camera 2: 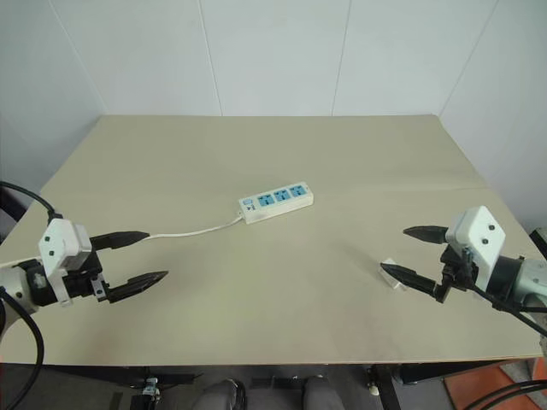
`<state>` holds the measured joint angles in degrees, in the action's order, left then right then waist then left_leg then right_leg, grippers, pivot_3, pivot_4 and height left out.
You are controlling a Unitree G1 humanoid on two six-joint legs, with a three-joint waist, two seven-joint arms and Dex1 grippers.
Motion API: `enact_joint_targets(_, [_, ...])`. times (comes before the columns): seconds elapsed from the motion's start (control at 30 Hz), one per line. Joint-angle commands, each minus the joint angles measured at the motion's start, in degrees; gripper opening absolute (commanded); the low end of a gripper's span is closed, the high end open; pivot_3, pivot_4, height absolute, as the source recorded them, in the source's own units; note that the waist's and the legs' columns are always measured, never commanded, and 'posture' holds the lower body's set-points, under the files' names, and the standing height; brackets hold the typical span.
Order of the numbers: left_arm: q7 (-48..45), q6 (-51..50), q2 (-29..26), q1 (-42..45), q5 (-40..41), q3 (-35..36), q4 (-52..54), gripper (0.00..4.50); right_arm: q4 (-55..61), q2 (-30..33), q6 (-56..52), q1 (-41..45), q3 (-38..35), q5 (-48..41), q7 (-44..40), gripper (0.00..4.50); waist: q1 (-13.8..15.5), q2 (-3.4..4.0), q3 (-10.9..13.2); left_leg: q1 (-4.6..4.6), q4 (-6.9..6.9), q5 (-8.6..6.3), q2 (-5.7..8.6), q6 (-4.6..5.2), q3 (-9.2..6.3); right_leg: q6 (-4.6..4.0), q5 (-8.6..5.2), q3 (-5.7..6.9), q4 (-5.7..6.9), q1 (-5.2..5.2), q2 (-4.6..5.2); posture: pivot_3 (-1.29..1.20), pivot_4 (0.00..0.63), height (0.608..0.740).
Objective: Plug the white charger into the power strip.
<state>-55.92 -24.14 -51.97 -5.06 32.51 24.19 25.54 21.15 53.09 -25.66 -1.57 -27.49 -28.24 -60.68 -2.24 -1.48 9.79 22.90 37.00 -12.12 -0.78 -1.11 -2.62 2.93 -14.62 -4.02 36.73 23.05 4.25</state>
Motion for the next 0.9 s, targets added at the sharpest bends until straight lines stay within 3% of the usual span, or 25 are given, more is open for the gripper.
enact_joint_targets(0.03, [-0.42, 0.53, -0.71, 1.07, -0.12, 0.07, 0.41, 4.46, 2.95, 0.66, -0.43, -0.91, -2.91, -1.45, 0.77, 4.50, 0.00, 0.00, 0.00, 0.00, 0.00, 0.00, 0.00, 0.00, 0.00, 0.00, 0.00, 0.00, 0.00, 0.00, 0.00, 0.00, 0.150, 0.740])
enact_joint_targets(0.9, [-1.33, 1.82, 0.99, 4.66, -1.14, -2.71, -2.94, 4.46, 3.67, 0.92, 0.01, -2.25, -3.94, -1.45, 1.56, 4.50, 0.05, -0.01, 0.00, -0.02, 0.01, 0.00, 0.00, 0.00, 0.00, -0.09, 0.06, 0.00, 0.03, -0.01, -0.01, 0.00, 0.150, 0.740])
